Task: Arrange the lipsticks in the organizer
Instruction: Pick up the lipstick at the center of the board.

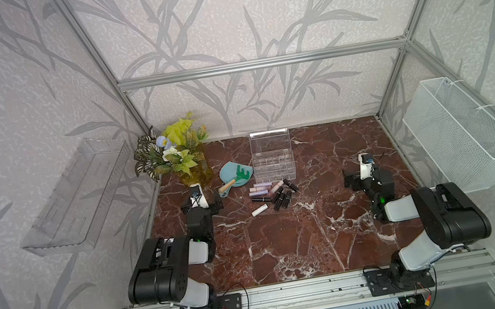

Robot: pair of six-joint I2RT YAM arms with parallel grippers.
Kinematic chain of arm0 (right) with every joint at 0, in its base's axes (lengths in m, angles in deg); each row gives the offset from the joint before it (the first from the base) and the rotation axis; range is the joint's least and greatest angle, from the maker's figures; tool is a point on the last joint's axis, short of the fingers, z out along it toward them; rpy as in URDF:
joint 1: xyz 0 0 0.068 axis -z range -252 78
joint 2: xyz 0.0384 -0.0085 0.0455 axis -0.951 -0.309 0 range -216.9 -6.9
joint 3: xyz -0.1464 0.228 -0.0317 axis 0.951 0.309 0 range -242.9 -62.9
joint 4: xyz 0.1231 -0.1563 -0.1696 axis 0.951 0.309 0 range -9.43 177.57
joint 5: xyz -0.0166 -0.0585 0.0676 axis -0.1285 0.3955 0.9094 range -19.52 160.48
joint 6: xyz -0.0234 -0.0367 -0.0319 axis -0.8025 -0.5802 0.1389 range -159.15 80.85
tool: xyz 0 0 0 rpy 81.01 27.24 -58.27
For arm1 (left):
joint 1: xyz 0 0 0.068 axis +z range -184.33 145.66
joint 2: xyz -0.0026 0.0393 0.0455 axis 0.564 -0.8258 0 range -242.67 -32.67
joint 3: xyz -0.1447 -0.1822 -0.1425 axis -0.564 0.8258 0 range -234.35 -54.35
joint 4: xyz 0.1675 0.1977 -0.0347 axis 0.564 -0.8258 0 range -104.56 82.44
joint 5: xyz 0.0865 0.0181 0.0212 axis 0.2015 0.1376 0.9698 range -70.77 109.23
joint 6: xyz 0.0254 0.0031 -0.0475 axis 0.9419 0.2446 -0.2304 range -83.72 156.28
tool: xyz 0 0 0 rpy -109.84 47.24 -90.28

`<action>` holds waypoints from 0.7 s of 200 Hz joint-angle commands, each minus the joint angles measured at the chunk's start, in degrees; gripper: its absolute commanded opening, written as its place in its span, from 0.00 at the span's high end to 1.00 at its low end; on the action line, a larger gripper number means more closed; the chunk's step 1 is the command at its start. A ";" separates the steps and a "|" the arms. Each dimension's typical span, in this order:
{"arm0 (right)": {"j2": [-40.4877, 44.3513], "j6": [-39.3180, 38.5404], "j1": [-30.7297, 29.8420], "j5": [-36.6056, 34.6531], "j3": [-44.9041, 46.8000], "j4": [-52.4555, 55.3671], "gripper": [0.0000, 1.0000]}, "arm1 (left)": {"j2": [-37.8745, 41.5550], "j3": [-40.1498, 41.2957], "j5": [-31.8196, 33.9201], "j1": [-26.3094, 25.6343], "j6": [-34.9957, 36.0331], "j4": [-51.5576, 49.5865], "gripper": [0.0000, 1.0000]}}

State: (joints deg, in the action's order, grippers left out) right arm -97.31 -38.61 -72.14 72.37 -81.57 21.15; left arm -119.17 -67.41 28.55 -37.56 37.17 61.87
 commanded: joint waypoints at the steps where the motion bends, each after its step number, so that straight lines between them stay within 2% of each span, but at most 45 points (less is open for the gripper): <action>1: -0.34 -0.53 0.14 1.28 0.71 -2.54 0.01 | -0.60 -0.79 -0.31 0.32 0.11 0.74 0.00; 41: -0.29 -0.53 0.14 1.29 0.28 -1.84 0.01 | -0.56 -0.77 -0.41 0.32 0.13 0.75 0.00; 67: -0.12 1.18 0.14 -2.98 -1.88 2.47 0.01 | -0.57 -0.74 -0.38 0.32 0.14 0.76 0.00; 111: -0.38 0.30 0.14 -1.18 0.70 -2.61 0.01 | -0.47 -0.43 -0.03 0.20 0.32 1.34 0.00; 129: 0.49 -0.11 -0.87 -3.99 2.83 -6.47 0.01 | 1.16 0.74 2.22 -0.57 0.47 2.45 0.00; 140: 3.42 -1.20 -2.62 -7.35 3.61 -5.43 0.01 | 4.67 1.29 6.75 -1.85 1.03 1.69 0.00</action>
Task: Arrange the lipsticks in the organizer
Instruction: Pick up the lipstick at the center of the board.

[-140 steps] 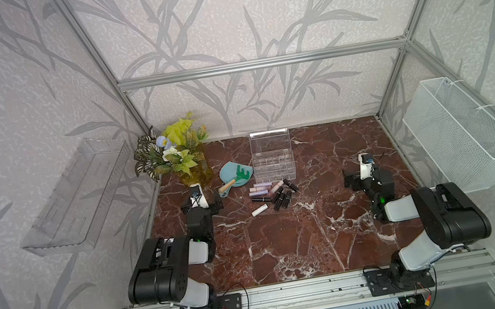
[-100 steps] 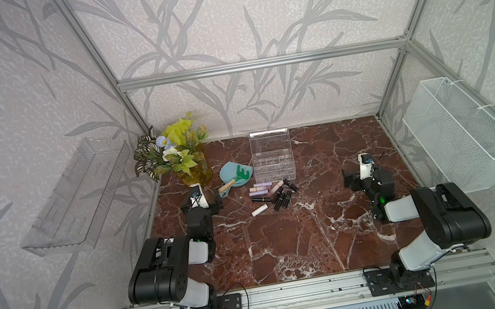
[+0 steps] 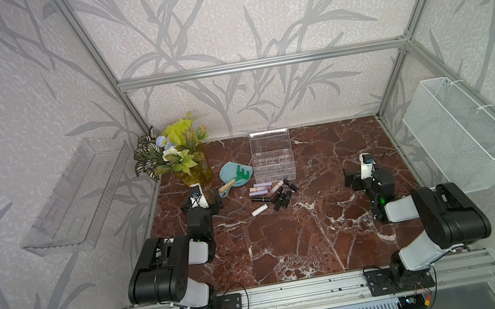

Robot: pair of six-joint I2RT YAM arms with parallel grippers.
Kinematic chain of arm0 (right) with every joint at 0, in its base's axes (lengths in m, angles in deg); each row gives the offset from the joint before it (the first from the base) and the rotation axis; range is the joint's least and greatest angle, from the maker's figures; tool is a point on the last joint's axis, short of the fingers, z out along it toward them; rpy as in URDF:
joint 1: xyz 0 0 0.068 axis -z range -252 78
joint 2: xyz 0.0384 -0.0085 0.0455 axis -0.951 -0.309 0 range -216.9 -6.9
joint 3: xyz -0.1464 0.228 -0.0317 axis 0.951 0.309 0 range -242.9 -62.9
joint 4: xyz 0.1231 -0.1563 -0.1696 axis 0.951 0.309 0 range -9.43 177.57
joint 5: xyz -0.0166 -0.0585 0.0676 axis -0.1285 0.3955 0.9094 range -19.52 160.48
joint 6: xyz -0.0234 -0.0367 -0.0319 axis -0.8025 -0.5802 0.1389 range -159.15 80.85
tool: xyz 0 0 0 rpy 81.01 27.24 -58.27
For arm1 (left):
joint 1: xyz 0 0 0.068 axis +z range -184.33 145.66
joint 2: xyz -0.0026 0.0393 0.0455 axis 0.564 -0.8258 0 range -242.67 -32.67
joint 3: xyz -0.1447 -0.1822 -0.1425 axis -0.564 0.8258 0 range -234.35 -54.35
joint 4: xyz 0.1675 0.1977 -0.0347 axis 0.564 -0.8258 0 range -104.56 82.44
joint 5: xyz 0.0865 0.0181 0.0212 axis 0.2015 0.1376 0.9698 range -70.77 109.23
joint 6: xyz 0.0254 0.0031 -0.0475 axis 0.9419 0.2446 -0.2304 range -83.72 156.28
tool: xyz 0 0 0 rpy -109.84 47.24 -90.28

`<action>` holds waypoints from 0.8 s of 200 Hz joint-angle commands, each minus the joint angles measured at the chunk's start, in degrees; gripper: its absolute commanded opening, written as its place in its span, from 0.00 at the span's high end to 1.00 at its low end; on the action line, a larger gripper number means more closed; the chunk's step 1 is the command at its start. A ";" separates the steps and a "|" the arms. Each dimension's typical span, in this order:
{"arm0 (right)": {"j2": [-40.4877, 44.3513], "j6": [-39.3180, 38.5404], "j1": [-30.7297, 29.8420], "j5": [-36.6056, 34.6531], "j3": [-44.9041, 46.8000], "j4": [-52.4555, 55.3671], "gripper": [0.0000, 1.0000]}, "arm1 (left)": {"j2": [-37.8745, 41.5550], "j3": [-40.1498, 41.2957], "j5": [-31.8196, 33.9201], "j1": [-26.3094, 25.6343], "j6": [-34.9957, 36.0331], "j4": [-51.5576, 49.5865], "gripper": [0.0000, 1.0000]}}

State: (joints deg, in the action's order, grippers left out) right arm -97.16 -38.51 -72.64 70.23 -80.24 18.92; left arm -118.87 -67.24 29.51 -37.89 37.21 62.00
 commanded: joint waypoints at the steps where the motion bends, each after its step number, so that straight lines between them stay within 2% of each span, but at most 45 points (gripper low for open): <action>1: 3.65 -1.50 -2.32 -5.55 2.25 -2.90 0.01 | 4.72 1.02 6.41 -1.84 1.13 1.24 0.00; 14: 10.29 -4.77 -6.10 -10.36 0.72 5.02 0.01 | 11.79 -3.36 12.96 -5.99 2.64 -12.52 0.00; 24: 16.25 -8.46 -9.70 -12.22 -1.71 12.89 0.01 | 16.18 -8.72 15.92 -8.12 -0.84 -24.85 0.00; 38: 23.59 -11.91 -13.94 -10.55 -5.47 23.59 0.01 | 19.32 -12.69 13.71 -9.48 -5.72 -31.64 0.00; 45: 26.42 -9.96 -15.52 -11.05 -7.36 27.19 0.01 | 20.35 -13.18 11.10 -10.49 -5.94 -32.05 0.00; 56: 30.64 4.21 -16.31 -18.02 -11.09 34.12 0.01 | 21.35 -14.25 5.21 -11.30 -6.60 -32.82 0.00; 63: 33.53 18.31 -16.12 -23.82 -14.74 45.92 0.01 | 21.58 -15.14 1.74 -11.30 -9.48 -33.96 0.00; 69: 35.63 26.23 -15.49 -25.29 -17.58 55.15 0.01 | 21.60 -15.85 0.21 -11.18 -13.47 -34.94 0.00; 79: 38.49 30.62 -13.79 -21.22 -19.51 62.84 0.01 | 21.36 -16.76 -5.06 -10.69 -17.40 -36.38 0.00; 91: 42.70 23.82 -12.73 -10.88 -17.79 63.12 0.01 | 20.90 -17.50 -10.62 -10.58 -19.92 -37.53 0.00; 105: 46.94 28.42 -12.62 -9.01 -15.02 61.51 0.01 | 20.20 -18.66 -17.37 -10.58 -21.19 -39.54 0.00; 117: 46.87 28.71 -12.55 -4.90 -17.91 67.53 0.01 | 19.88 -20.04 -22.95 -10.67 -19.83 -42.18 0.00; 143: 40.72 25.64 -12.78 3.37 -25.86 79.06 0.01 | 21.01 -23.30 -23.67 -12.68 -19.69 -53.58 0.00; 160: 39.66 26.28 -12.80 6.39 -27.25 81.99 0.01 | 23.06 -23.60 -20.32 -14.94 -19.41 -58.73 0.00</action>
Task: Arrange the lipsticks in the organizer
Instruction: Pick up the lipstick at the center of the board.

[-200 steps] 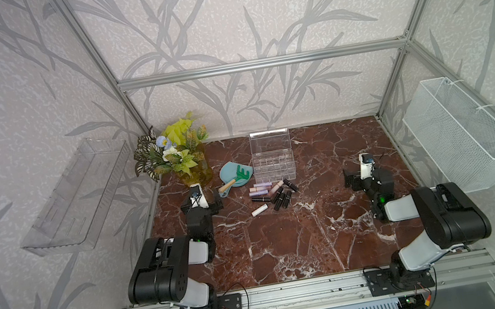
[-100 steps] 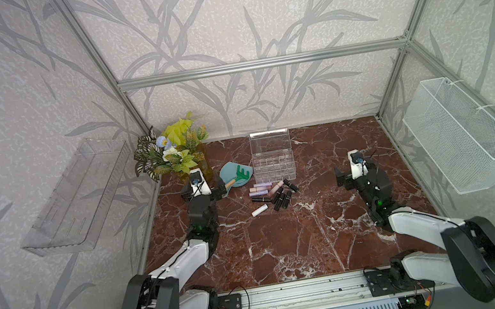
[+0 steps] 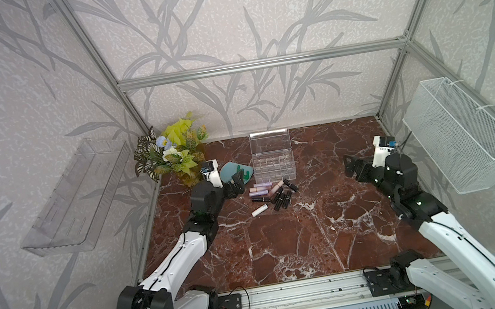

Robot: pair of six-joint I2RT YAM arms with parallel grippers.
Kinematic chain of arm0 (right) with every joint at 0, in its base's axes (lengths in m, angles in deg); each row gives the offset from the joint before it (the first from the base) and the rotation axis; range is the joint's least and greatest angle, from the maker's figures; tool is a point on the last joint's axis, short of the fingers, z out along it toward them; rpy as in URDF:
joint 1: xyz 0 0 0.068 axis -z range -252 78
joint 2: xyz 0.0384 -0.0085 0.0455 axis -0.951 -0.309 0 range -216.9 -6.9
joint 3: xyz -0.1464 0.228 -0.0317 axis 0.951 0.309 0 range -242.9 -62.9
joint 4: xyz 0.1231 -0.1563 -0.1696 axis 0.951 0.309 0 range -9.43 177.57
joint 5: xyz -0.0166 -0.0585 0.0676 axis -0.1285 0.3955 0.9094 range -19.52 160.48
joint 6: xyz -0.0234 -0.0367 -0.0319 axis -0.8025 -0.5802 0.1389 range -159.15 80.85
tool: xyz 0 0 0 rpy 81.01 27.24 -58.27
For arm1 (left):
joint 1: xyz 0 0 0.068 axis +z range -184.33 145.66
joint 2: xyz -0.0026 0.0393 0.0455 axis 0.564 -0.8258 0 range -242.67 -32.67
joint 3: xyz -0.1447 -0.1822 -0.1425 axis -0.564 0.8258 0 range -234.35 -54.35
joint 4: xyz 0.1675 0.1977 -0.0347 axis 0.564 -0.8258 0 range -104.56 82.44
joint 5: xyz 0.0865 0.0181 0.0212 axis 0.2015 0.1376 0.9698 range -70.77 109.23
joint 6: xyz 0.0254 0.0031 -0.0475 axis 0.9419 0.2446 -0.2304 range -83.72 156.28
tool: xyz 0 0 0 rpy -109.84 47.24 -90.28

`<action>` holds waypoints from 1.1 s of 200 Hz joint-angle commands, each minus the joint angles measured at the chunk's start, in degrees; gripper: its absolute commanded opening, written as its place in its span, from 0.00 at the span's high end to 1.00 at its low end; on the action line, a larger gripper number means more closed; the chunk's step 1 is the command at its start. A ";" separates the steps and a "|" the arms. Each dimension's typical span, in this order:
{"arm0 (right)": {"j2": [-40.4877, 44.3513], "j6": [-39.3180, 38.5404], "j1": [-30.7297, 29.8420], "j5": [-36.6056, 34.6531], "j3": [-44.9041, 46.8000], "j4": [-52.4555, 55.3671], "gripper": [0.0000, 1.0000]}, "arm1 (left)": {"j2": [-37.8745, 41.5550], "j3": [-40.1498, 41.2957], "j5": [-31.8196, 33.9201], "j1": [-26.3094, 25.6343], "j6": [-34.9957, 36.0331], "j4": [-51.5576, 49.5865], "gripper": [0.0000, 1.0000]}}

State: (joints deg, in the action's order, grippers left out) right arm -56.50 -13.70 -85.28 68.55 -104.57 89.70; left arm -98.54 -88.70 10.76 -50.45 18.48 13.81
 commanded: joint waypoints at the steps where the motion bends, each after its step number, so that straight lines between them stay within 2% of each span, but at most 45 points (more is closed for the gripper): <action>1: -1.05 1.50 -0.17 8.34 -2.95 11.33 0.01 | 2.83 -2.17 -1.43 -2.53 -0.67 -10.81 0.00; 32: -5.05 1.65 -0.17 14.91 -6.06 15.37 0.00 | 4.61 -1.11 3.54 -5.57 -0.57 -18.14 0.10; 44: -7.02 1.14 -0.38 16.58 -7.37 16.88 0.03 | 4.20 -0.82 4.94 -7.25 -0.75 -19.88 0.14; 64: -9.76 0.16 -1.03 18.08 -9.48 19.36 0.05 | 1.46 -1.56 7.64 -10.29 -0.49 -23.16 0.14; 94: -11.10 -1.00 -3.14 16.45 -11.14 21.97 0.07 | -3.84 -3.42 11.82 -14.43 0.66 -27.32 0.14; 113: -11.53 -1.79 -3.42 17.20 -11.37 22.92 0.15 | -6.33 -3.82 11.97 -15.07 0.58 -27.82 0.14; 132: -12.75 -2.78 -3.42 18.72 -11.94 23.96 0.18 | -9.06 -4.60 12.18 -15.07 0.84 -28.45 0.15; 147: -13.81 -3.35 -3.48 19.55 -12.28 24.46 0.19 | -12.03 -6.01 11.23 -15.08 1.10 -29.44 0.19; 185: -16.45 -4.23 -3.65 20.64 -12.69 24.44 0.19 | -20.84 -10.73 10.18 -15.08 2.57 -33.72 0.20; 220: -17.71 -5.18 -3.95 21.09 -13.27 25.11 0.20 | -24.23 -12.76 8.43 -15.06 3.12 -35.05 0.23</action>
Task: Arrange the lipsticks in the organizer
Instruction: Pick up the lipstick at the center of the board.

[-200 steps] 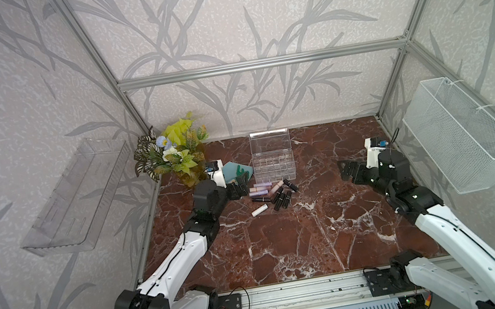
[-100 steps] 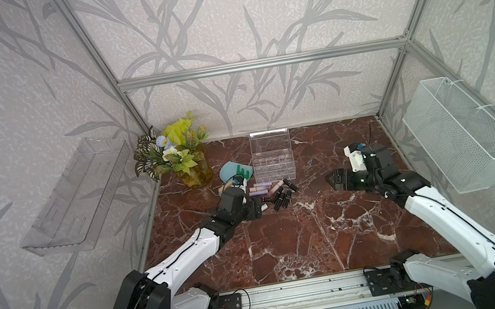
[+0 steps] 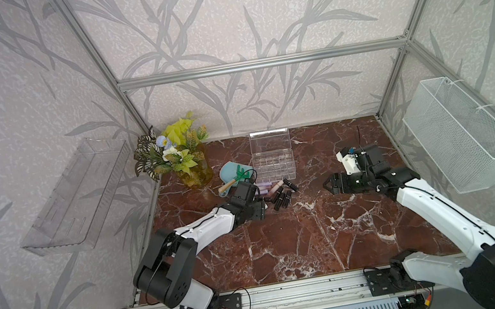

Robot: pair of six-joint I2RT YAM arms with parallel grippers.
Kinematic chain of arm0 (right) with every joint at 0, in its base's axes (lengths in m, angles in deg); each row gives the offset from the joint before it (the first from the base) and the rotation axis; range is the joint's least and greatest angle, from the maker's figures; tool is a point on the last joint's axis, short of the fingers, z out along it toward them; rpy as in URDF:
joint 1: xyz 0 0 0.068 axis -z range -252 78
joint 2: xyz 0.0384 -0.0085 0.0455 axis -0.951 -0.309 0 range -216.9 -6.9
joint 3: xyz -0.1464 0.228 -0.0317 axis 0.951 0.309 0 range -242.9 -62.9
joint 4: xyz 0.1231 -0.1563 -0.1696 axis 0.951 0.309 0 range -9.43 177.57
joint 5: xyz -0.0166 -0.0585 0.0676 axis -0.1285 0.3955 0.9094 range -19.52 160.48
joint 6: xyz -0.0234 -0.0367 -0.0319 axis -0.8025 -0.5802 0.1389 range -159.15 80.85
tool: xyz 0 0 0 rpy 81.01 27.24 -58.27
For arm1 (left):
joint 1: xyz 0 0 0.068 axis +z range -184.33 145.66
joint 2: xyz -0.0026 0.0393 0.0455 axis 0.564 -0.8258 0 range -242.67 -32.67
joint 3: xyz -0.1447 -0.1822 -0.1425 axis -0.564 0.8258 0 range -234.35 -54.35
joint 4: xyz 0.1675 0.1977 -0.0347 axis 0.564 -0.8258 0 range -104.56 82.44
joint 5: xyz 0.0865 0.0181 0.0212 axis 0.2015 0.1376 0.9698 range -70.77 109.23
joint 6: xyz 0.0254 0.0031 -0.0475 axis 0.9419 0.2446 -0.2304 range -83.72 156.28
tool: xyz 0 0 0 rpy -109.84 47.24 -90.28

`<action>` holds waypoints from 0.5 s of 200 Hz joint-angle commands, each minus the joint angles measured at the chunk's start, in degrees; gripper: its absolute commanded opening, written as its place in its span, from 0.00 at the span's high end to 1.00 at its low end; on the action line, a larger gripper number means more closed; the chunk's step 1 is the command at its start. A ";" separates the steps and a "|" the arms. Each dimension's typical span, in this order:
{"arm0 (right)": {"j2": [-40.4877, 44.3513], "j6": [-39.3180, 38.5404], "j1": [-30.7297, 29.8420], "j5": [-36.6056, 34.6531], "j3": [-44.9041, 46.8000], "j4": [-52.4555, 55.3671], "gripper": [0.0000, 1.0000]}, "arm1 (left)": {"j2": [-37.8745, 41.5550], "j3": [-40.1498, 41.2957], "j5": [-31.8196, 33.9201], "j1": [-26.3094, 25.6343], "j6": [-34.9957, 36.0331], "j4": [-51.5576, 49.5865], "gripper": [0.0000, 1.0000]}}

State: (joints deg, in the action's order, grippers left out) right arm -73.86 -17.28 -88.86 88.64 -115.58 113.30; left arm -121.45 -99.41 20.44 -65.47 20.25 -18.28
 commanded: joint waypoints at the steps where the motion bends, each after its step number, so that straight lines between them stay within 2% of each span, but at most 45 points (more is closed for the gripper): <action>1: -0.36 -1.67 -0.32 0.96 -2.25 1.52 0.20 | -1.36 -2.14 -1.28 -0.05 1.40 -2.93 0.23; 64: -1.90 -1.93 -0.54 1.51 -2.56 1.41 0.21 | -6.08 -3.59 -3.15 -0.06 2.40 -2.70 0.24; 100: -2.47 -2.02 -0.61 1.80 -2.94 1.48 0.22 | -7.96 -4.68 -3.95 -0.20 2.85 -2.69 0.33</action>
State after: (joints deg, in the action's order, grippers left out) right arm -75.94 -18.42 -89.19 89.62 -116.57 113.92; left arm -127.57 -102.71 17.77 -65.47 22.24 -19.96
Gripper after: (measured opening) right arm 0.784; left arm 0.697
